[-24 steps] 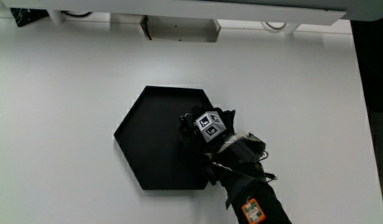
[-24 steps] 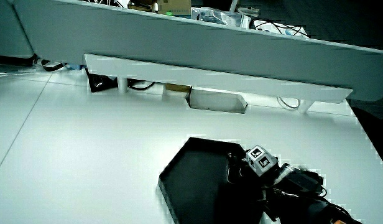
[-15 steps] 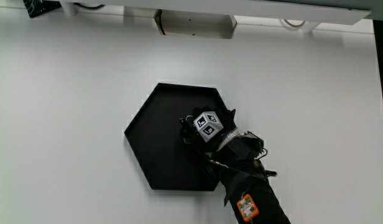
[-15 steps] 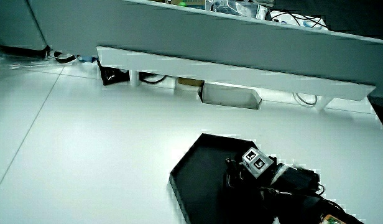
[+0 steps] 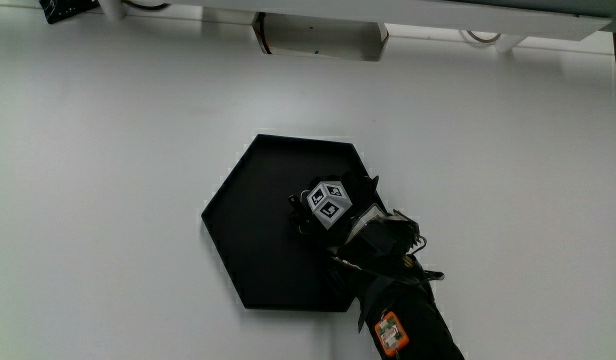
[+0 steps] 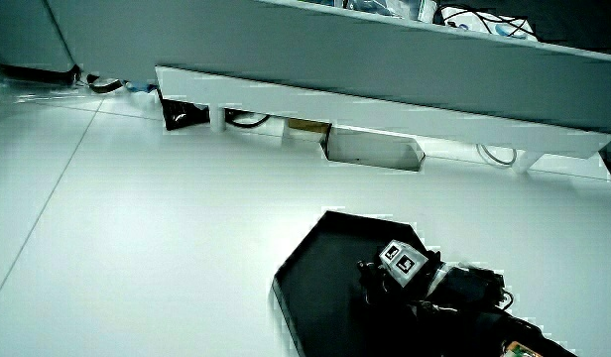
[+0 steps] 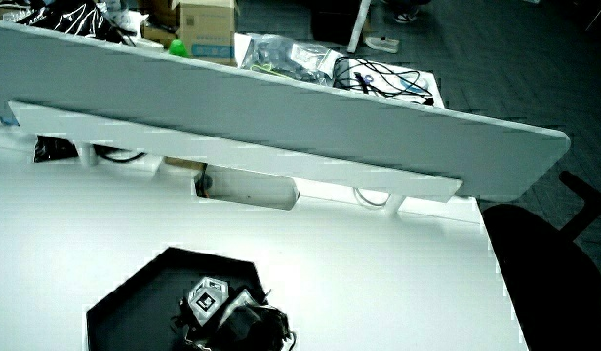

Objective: Place speaker into plate

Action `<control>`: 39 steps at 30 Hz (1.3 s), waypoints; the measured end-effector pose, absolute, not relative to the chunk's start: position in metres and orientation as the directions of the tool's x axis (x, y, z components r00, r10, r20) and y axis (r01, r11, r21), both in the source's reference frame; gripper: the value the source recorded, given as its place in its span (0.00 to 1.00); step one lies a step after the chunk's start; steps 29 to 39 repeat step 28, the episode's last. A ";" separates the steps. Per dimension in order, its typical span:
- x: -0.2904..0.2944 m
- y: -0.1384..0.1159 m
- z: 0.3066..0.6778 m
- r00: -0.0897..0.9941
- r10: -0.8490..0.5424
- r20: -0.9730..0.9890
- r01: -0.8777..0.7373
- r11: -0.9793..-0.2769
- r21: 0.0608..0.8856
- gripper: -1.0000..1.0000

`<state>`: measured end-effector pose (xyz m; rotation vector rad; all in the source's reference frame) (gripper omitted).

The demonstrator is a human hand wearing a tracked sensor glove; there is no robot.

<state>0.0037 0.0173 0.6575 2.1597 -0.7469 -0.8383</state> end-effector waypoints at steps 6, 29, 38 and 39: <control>0.008 0.016 0.658 0.649 -0.696 -0.308 -0.224 -0.561 0.797 0.40; 0.089 0.047 0.597 0.851 -0.485 0.202 -0.485 -0.578 0.656 0.00; 0.089 0.047 0.597 0.851 -0.485 0.202 -0.485 -0.578 0.656 0.00; 0.089 0.047 0.597 0.851 -0.485 0.202 -0.485 -0.578 0.656 0.00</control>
